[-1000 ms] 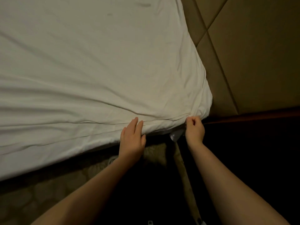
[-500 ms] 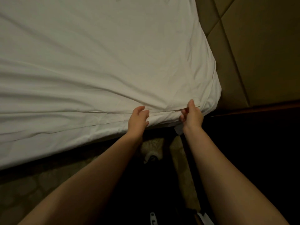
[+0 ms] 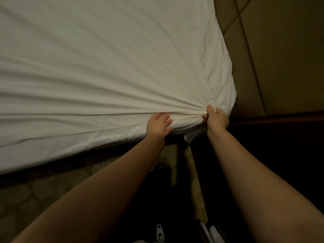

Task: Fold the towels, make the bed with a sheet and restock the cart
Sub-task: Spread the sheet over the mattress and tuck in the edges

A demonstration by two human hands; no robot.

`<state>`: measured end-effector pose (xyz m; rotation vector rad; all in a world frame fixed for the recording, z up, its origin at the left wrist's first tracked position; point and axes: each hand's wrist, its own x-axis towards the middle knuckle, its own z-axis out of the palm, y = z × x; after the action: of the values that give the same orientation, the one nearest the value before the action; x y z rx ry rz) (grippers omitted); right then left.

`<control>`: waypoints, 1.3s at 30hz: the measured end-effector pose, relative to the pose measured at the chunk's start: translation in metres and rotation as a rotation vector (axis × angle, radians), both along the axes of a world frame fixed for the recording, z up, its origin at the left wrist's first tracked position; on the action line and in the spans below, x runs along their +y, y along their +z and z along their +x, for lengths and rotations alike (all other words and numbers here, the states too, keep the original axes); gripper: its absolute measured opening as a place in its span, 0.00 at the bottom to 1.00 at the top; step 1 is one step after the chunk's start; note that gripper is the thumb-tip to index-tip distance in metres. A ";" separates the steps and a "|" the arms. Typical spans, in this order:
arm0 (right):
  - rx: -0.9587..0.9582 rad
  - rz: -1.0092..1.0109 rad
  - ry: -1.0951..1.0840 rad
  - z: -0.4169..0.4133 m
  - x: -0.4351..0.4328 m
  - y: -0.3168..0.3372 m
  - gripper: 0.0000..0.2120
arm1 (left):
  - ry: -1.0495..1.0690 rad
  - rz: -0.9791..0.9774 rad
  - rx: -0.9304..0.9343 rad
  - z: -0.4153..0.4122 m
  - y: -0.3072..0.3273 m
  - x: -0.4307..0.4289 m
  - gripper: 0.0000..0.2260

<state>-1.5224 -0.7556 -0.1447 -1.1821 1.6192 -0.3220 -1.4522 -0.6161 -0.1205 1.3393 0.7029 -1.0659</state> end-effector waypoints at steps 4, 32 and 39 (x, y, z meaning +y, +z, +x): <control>-0.026 0.016 -0.011 0.000 0.000 0.000 0.16 | 0.289 -0.062 0.133 0.007 0.003 -0.003 0.07; -0.014 0.114 0.047 -0.004 -0.012 -0.005 0.13 | 0.123 0.294 -0.021 0.006 -0.018 0.026 0.10; 0.181 -0.131 0.085 0.002 0.010 0.000 0.12 | 0.088 0.147 0.133 0.019 -0.006 0.030 0.17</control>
<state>-1.5203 -0.7460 -0.1447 -1.4092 1.7182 -0.2767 -1.4332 -0.5858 -0.1266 1.3575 0.9460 -1.0552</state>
